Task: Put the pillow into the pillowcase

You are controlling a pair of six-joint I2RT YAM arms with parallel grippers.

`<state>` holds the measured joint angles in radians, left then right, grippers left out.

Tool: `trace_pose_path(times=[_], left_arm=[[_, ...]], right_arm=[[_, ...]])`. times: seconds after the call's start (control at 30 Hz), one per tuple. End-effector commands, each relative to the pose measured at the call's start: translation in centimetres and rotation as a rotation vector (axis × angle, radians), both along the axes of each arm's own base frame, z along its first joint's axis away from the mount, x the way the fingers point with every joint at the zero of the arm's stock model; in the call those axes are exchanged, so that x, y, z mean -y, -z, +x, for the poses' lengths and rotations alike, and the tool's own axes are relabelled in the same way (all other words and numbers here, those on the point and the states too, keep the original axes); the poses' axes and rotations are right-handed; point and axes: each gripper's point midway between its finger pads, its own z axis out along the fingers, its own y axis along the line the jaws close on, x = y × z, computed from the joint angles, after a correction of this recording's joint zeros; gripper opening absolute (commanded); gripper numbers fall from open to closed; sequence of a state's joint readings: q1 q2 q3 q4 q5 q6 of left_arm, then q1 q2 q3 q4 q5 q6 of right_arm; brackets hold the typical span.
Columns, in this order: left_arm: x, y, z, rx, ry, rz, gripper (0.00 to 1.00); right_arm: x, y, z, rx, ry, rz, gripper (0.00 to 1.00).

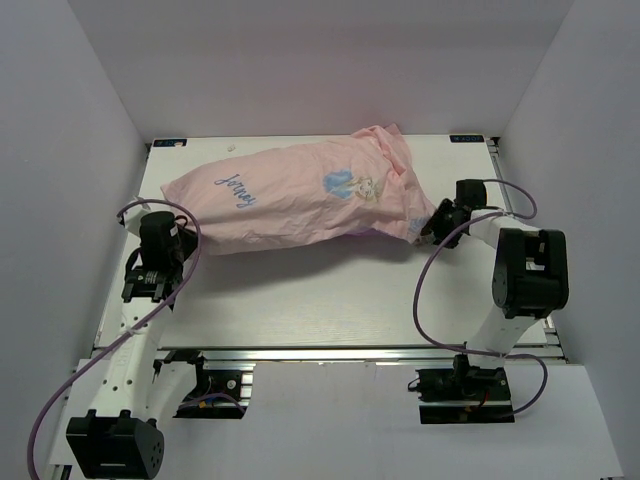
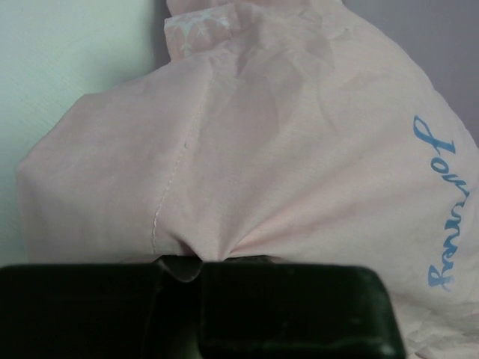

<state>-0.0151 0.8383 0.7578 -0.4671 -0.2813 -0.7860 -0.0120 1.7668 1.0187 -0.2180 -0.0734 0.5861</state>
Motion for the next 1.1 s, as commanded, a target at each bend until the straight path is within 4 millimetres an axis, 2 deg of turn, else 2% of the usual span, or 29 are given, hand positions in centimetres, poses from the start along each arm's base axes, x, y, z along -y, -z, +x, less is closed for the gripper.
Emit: trace_pose_path(times=[0.0, 0.03, 0.07, 0.1, 0.13, 0.2, 0.23, 0.27, 0.33, 0.37, 0.47, 0.57, 0.6, 0.67, 0.7, 0.77, 0.9, 0.97, 1.03, 1.07], left_arm=[[-1.8, -6.0, 0.9, 0.153, -0.065, 0.072, 0.0], [-1.8, -6.6, 1.2, 0.166, -0.064, 0.078, 0.0], [-1.9, -6.8, 1.6, 0.168, -0.063, 0.083, 0.0], [-1.9, -7.2, 1.8, 0.17, -0.059, 0.094, 0.0], [-1.9, -8.3, 2.1, 0.193, -0.062, 0.094, 0.0], [-1.7, -8.8, 2.8, 0.199, -0.048, 0.091, 0.0], [-1.6, -9.1, 3.0, 0.209, -0.041, 0.088, 0.0], [-1.5, -9.5, 3.3, 0.225, -0.037, 0.088, 0.0], [-1.5, -9.7, 3.6, 0.231, -0.036, 0.094, 0.0], [-1.5, -9.7, 3.7, 0.231, -0.036, 0.096, 0.0], [-1.6, -10.1, 3.9, 0.239, -0.033, 0.104, 0.0], [-1.4, -10.4, 4.1, 0.253, -0.025, 0.106, 0.0], [-1.4, -10.6, 4.1, 0.257, -0.025, 0.106, 0.0], [-1.4, -10.7, 4.1, 0.262, -0.024, 0.104, 0.0], [-1.5, -10.6, 4.1, 0.26, -0.028, 0.102, 0.0], [-1.5, -10.5, 4.0, 0.257, -0.031, 0.104, 0.0], [-1.9, -10.4, 3.8, 0.247, -0.047, 0.115, 0.0], [-2.0, -10.5, 3.7, 0.246, -0.053, 0.118, 0.0], [-2.2, -10.5, 3.5, 0.243, -0.062, 0.125, 0.0], [-2.3, -10.5, 3.4, 0.242, -0.065, 0.127, 0.0]], right_arm=[[1.9, -1.8, -0.7, 0.063, -0.22, -0.213, 0.59], [2.5, -3.3, -0.9, 0.121, -0.335, -0.297, 0.64], [2.7, -4.2, -1.0, 0.151, -0.395, -0.34, 0.74], [2.0, -5.1, -1.3, 0.196, -0.48, -0.339, 0.82], [1.9, -7.5, -1.2, 0.29, -0.609, -0.411, 0.86], [0.5, -8.4, -2.6, 0.381, -0.755, -0.408, 0.89], [0.0, -10.0, -3.0, 0.459, -0.816, -0.437, 0.89], [-0.1, -9.0, -4.1, 0.477, -0.932, -0.48, 0.89], [-0.9, -8.5, -5.6, 0.491, -1.041, -0.461, 0.89], [-1.0, -8.2, -5.9, 0.497, -1.114, -0.485, 0.89], [-0.8, -7.3, -5.5, 0.453, -1.137, -0.471, 0.89], [-0.5, -6.7, -3.5, 0.442, -1.129, -0.488, 0.89], [0.2, -7.2, -1.9, 0.462, -1.094, -0.541, 0.89], [0.7, -6.7, -0.2, 0.473, -1.054, -0.579, 0.89], [1.1, -7.4, 1.4, 0.52, -1.029, -0.633, 0.89], [1.5, -7.3, 2.5, 0.538, -1.017, -0.672, 0.89], [0.7, -7.7, 4.0, 0.578, -1.094, -0.668, 0.89], [0.2, -7.0, 4.4, 0.55, -1.147, -0.626, 0.89], [-1.0, -5.3, 3.8, 0.52, -1.216, -0.521, 0.87], [-2.1, -6.0, 4.2, 0.557, -1.248, -0.473, 0.83]])
